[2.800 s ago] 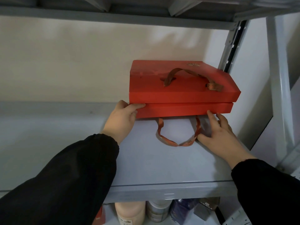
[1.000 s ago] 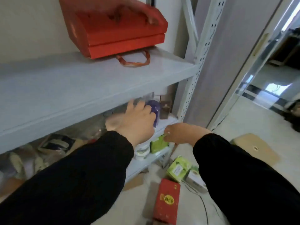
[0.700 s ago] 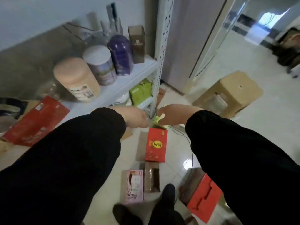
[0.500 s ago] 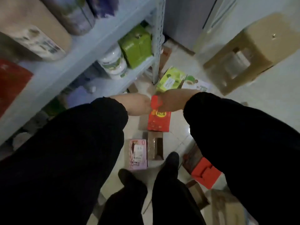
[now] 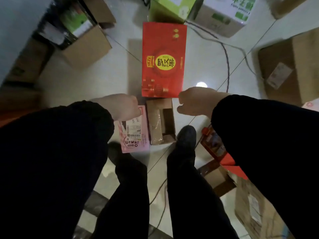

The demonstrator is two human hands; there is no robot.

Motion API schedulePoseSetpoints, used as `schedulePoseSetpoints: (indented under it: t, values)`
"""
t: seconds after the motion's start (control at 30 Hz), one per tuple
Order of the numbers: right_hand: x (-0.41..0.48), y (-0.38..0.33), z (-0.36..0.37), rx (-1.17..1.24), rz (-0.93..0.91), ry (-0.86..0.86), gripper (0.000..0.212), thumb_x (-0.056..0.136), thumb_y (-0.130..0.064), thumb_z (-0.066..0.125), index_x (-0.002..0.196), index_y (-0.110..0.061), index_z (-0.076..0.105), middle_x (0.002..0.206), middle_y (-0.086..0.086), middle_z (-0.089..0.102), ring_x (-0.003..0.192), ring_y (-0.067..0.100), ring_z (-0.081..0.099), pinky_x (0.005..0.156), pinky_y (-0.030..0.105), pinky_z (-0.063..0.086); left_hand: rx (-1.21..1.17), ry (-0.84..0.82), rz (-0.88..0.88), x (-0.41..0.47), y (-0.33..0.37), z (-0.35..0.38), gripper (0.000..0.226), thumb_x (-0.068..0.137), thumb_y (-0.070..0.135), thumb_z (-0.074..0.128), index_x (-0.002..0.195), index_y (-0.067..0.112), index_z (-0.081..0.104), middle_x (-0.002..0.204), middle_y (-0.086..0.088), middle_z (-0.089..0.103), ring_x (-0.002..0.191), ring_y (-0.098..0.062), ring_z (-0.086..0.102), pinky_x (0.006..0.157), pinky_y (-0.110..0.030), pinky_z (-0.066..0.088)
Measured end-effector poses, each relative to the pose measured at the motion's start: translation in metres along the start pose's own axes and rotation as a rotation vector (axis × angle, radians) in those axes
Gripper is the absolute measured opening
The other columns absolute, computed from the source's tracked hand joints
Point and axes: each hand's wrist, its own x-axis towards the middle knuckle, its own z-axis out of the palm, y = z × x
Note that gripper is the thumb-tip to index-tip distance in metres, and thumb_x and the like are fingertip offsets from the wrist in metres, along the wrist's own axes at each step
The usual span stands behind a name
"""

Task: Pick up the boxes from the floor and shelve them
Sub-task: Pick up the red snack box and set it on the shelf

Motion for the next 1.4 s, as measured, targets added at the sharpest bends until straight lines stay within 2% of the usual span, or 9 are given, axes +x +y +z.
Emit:
schedulePoseSetpoints:
  t: [0.1, 0.2, 0.37, 0.57, 0.8, 1.0, 1.1, 1.23, 1.4]
  values:
    - [0.059, 0.017, 0.037, 0.045, 0.144, 0.107, 0.037, 0.089, -0.045, 0.052, 0.096, -0.010, 0.055, 0.091, 0.004, 0.054, 0.079, 0.024, 0.055, 0.066, 0.031, 0.043, -0.097, 0.016, -0.037, 0.069, -0.013, 0.023, 0.057, 0.101, 0.042, 0.049, 0.150, 0.014, 0.041, 0.148, -0.014, 0.050, 0.128, -0.030, 0.051, 0.094, -0.034, 0.040]
    - [0.107, 0.027, 0.071, 0.445, 0.246, 0.202, 0.049, 0.083, -0.057, 0.054, 0.106, -0.014, 0.052, 0.110, 0.010, 0.053, 0.093, 0.028, 0.055, 0.074, 0.033, 0.043, -0.477, 0.125, -0.082, 0.128, -0.019, 0.046, 0.074, 0.091, 0.054, 0.057, 0.152, 0.017, 0.036, 0.136, -0.004, 0.058, 0.119, -0.023, 0.057, 0.089, -0.031, 0.046]
    - [0.139, 0.029, 0.091, 1.337, 0.292, 0.132, 0.052, 0.090, -0.041, 0.066, 0.135, -0.021, 0.050, 0.115, -0.006, 0.058, 0.088, 0.002, 0.051, 0.065, 0.025, 0.039, -1.006, 0.188, -0.022, 0.158, 0.003, 0.058, 0.009, 0.097, 0.027, 0.059, 0.105, 0.029, 0.061, 0.084, 0.008, 0.057, 0.069, -0.006, 0.049, 0.044, -0.007, 0.037]
    - [0.071, 0.021, 0.027, 1.504, 0.114, 0.412, 0.060, 0.084, -0.039, 0.074, 0.133, -0.022, 0.045, 0.108, -0.006, 0.066, 0.092, 0.008, 0.067, 0.069, 0.023, 0.047, -1.182, 0.415, 0.144, 0.080, 0.006, 0.004, 0.022, 0.098, 0.021, 0.055, 0.112, 0.035, 0.065, 0.083, 0.023, 0.068, 0.065, 0.017, 0.061, 0.055, -0.004, 0.042]
    - [-0.120, -0.005, -0.098, 1.466, -0.132, 0.667, 0.064, 0.083, -0.025, 0.078, 0.129, -0.026, 0.034, 0.108, -0.006, 0.069, 0.087, 0.004, 0.073, 0.077, 0.032, 0.059, -1.293, 0.612, 0.314, -0.121, 0.036, -0.089, 0.043, 0.090, 0.032, 0.070, 0.127, 0.043, 0.053, 0.105, 0.012, 0.076, 0.092, -0.013, 0.075, 0.084, -0.041, 0.060]
    - [-0.352, -0.026, -0.186, 1.254, -0.372, 0.836, 0.080, 0.086, -0.027, 0.079, 0.148, -0.033, 0.028, 0.125, -0.011, 0.065, 0.103, 0.000, 0.068, 0.088, 0.028, 0.058, -1.219, 0.824, 0.514, -0.346, 0.070, -0.143, 0.052, 0.096, 0.018, 0.068, 0.132, 0.046, 0.043, 0.104, 0.027, 0.071, 0.096, 0.006, 0.069, 0.077, -0.015, 0.053]
    - [-0.460, -0.037, -0.220, 1.154, -0.518, 0.924, 0.084, 0.084, -0.032, 0.077, 0.151, -0.039, 0.028, 0.129, -0.012, 0.064, 0.109, 0.004, 0.068, 0.094, 0.038, 0.057, -1.218, 0.933, 0.605, -0.452, 0.080, -0.162, 0.067, 0.090, 0.027, 0.073, 0.146, 0.038, 0.039, 0.117, 0.018, 0.070, 0.105, -0.001, 0.069, 0.090, -0.029, 0.056]
    - [-0.577, -0.057, -0.252, 0.962, -0.682, 1.069, 0.083, 0.088, -0.026, 0.073, 0.156, -0.036, 0.028, 0.128, -0.013, 0.062, 0.104, -0.007, 0.064, 0.088, 0.013, 0.051, -1.239, 1.069, 0.757, -0.569, 0.086, -0.171, 0.076, 0.091, 0.017, 0.072, 0.155, 0.032, 0.034, 0.126, 0.011, 0.068, 0.111, -0.006, 0.068, 0.089, -0.027, 0.057]
    - [-0.678, -0.103, -0.266, 0.702, -0.831, 1.203, 0.097, 0.075, -0.053, 0.065, 0.156, -0.056, 0.011, 0.155, -0.013, 0.038, 0.141, 0.015, 0.043, 0.112, 0.053, 0.040, -1.301, 1.209, 0.920, -0.676, 0.071, -0.159, 0.065, 0.081, 0.033, 0.079, 0.138, 0.040, 0.048, 0.123, 0.005, 0.072, 0.110, -0.019, 0.071, 0.090, -0.040, 0.058]
